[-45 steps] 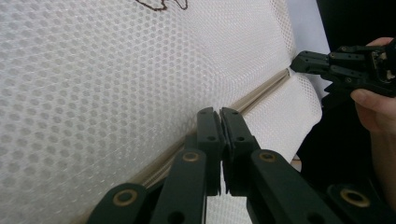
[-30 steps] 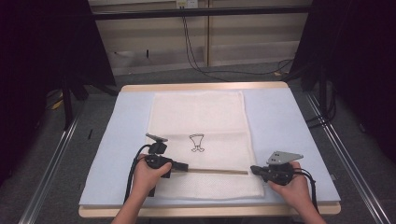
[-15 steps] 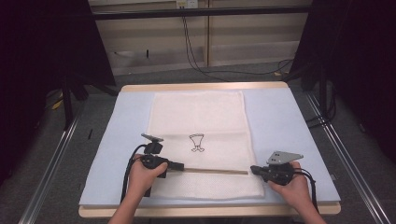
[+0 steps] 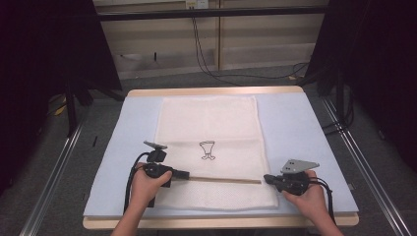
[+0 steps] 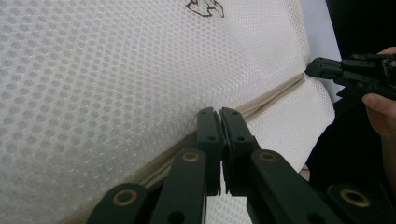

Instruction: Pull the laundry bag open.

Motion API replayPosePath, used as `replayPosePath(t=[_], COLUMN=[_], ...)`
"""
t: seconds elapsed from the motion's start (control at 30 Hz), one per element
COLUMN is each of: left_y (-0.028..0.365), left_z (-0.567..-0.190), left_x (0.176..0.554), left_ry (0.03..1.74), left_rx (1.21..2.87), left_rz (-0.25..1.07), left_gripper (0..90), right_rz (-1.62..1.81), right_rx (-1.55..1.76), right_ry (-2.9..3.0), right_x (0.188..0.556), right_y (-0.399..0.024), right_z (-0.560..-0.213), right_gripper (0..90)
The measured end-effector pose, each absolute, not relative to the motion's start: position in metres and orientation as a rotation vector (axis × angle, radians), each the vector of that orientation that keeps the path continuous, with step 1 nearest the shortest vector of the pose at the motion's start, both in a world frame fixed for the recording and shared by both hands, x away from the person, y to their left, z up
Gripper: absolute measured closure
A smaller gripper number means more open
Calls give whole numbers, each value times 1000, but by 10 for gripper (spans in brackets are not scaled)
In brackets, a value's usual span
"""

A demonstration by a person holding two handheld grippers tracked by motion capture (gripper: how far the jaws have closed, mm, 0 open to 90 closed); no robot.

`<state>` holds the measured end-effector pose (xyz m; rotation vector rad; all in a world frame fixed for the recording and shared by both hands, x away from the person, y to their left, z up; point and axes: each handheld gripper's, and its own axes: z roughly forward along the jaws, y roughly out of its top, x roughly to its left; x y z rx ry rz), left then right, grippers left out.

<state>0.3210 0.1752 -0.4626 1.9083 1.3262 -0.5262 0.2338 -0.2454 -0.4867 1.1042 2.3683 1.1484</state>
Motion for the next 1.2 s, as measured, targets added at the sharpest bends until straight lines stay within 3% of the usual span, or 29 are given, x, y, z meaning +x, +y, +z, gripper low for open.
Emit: replayPosePath(t=[1.2], left_y=[198], left_z=[-461], left_x=[322], left_ry=[1367], left_rx=[1883], left_rz=[-512], left_gripper=[874], right_rz=[1146], right_rx=[1105], right_ry=[2368], right_x=[234], right_y=[-246], right_z=[-487], right_gripper=[900])
